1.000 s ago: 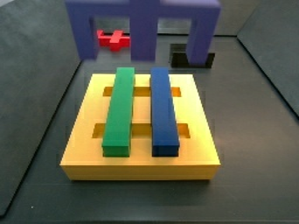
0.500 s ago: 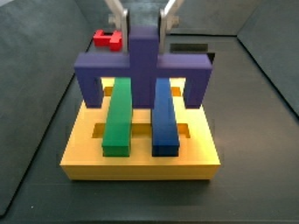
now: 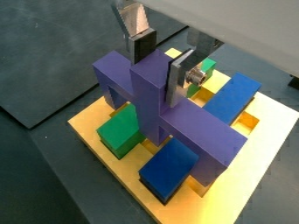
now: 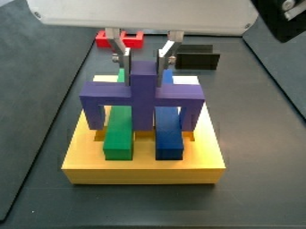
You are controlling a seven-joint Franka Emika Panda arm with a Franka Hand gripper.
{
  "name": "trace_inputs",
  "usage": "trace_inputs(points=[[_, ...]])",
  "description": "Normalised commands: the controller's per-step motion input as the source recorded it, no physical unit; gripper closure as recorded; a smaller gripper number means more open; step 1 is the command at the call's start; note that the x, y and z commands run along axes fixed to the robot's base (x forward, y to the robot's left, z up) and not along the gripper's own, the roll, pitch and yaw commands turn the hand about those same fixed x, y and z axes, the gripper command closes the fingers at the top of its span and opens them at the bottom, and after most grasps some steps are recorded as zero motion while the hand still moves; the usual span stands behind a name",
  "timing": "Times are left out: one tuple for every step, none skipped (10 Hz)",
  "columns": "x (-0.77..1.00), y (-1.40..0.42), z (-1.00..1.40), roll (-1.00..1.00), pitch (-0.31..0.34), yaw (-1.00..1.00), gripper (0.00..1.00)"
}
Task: Pick up the purple object. Move up. Place the purple object on the fixture. Regrasp the purple object. Move to above the board. Insert the purple object.
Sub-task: Insert the purple object.
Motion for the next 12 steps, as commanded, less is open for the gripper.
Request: trace_inputs(points=[[-0.09,-0.04,-0.08,-0.04,-0.031,0.04,1.00],[-0.05,-0.07,-0.13,-0.07,-0.054,0.07,1.00],[0.00,-0.06,-0.24,-0.13,-0.067,0.03,1.00],[0.07,0.00,-0.35,-0.14,-0.054,0.00,1.00],[0.15,0.00,-0.33,-0.14,-0.023,0.00,1.00],[0.09,0.00,-0.27,-0.15,-0.017,0.00,1.00],[0.00,0.07,-0.21,-0.14,-0.013,0.00,1.00],[-0.01,0.07,-0.19,-0.10,-0.027,0.00,1.00],[-0.05,0.02,-0.26,-0.08,-0.021,0.00,1.00],[-0.15,0.09,-0.15,-0.07,0.000,0.00,1.00],[0.00,-0.03,0.04,-0.01,0.000,0.06,1.00],[-0.02,0.00,0.02,0.00,-0.007,0.00,1.00]])
